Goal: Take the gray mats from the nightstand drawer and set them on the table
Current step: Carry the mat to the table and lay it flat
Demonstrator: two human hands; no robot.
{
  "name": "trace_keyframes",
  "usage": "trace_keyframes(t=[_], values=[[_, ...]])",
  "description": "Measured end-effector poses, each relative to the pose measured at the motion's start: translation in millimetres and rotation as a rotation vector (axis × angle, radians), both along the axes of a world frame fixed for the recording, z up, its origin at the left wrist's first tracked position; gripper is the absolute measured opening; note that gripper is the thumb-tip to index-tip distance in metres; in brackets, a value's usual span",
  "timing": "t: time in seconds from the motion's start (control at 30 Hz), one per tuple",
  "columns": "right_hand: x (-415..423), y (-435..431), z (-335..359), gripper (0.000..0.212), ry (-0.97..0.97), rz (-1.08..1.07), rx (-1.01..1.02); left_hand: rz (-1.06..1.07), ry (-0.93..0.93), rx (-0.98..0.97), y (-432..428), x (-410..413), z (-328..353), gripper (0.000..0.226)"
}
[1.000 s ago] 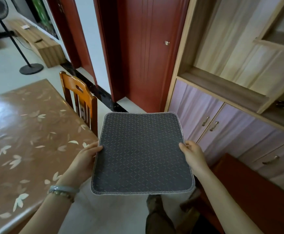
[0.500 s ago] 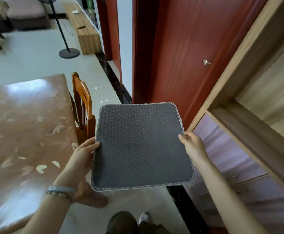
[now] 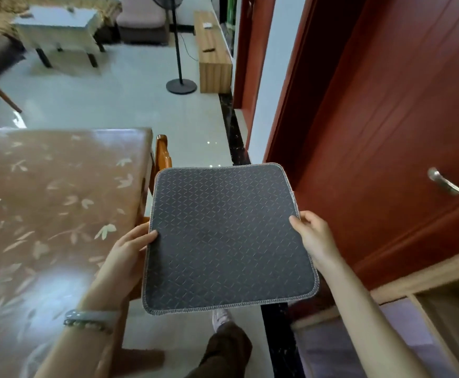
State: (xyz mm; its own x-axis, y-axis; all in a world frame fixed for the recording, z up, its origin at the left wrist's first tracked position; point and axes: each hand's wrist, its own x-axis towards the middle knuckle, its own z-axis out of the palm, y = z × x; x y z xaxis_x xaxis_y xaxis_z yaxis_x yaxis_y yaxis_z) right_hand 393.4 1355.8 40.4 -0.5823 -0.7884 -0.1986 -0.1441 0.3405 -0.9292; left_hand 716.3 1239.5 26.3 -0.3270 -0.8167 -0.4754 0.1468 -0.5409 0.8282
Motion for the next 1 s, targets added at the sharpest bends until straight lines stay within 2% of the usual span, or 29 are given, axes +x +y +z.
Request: trace_keyframes(t=[0.23, 0.4, 0.63, 1.0], values=[[-48, -145, 2, 0.017, -0.004, 0.167, 0.024, 0.196, 0.031, 0.070, -74, -31, -1, 0.030], [-49, -241, 1, 0.015, 0.001, 0.328, 0.046, 0.362, 0.004, 0.093, -111, -31, 7, 0.029], [-11, -353, 4, 0.011, -0.010, 0.596, 0.083, 0.639, -0.007, 0.117, -132, -11, 8, 0.022], [78, -538, -2, 0.010, -0.033, 1.120, 0.149, 1.305, 0.092, 0.218, -171, -10, -9, 0.016]])
